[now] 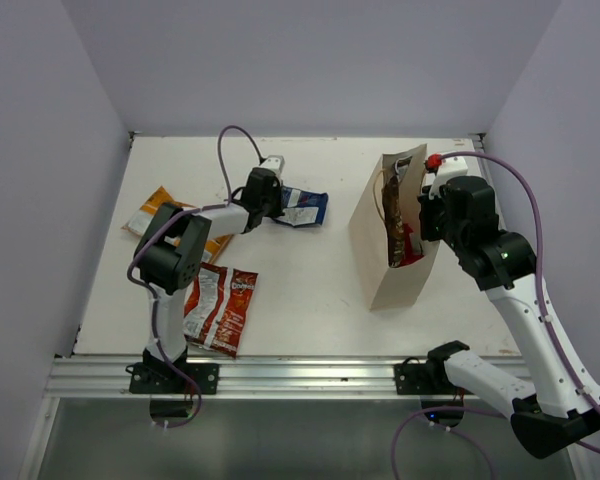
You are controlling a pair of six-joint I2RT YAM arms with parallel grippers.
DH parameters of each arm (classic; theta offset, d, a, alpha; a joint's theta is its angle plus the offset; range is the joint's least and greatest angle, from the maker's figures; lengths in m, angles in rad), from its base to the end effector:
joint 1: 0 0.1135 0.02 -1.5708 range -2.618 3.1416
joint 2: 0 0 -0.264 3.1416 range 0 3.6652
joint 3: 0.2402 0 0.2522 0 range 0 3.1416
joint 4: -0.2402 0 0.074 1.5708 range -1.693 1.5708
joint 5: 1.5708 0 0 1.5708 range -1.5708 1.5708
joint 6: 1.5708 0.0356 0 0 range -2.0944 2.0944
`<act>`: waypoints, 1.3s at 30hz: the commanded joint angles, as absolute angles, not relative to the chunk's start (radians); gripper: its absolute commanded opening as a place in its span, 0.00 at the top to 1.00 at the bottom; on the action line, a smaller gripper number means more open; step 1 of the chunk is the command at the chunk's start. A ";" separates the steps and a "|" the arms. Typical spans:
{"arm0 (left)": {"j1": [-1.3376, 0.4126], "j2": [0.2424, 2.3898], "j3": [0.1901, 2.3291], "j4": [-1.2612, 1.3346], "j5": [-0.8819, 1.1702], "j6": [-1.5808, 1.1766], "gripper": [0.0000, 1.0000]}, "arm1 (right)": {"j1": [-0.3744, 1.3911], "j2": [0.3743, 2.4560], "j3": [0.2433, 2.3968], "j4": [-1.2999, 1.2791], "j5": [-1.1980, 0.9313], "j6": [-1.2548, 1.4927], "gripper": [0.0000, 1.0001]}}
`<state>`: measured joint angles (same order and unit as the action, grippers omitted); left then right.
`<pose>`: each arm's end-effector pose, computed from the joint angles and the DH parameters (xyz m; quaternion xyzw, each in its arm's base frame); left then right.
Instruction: Place the snacks into the paper bag
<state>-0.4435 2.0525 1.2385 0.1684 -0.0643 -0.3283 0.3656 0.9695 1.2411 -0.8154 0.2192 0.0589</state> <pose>0.3999 -0.1874 0.1447 0.0372 0.8938 -0.1412 0.4241 0.1742 0.0584 0.3984 -0.0791 0.8639 0.0097 0.4974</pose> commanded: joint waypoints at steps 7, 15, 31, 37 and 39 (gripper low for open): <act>-0.442 1.875 1.164 0.158 0.044 -0.365 1.00 | 0.371 0.974 1.243 -0.813 0.230 0.049 0.96; -0.523 1.373 1.291 0.117 0.066 -0.397 1.00 | 0.371 0.973 1.246 -0.816 0.230 0.049 0.97; -0.825 1.502 1.750 0.190 0.130 -0.417 1.00 | 0.371 0.963 1.246 -0.816 0.221 0.049 0.97; -0.874 1.626 1.770 0.284 0.196 -0.480 1.00 | 0.371 0.951 1.241 -0.818 0.219 0.051 0.97; -0.891 1.646 1.781 0.249 0.172 -0.463 1.00 | 0.371 0.950 1.241 -0.819 0.219 0.049 0.97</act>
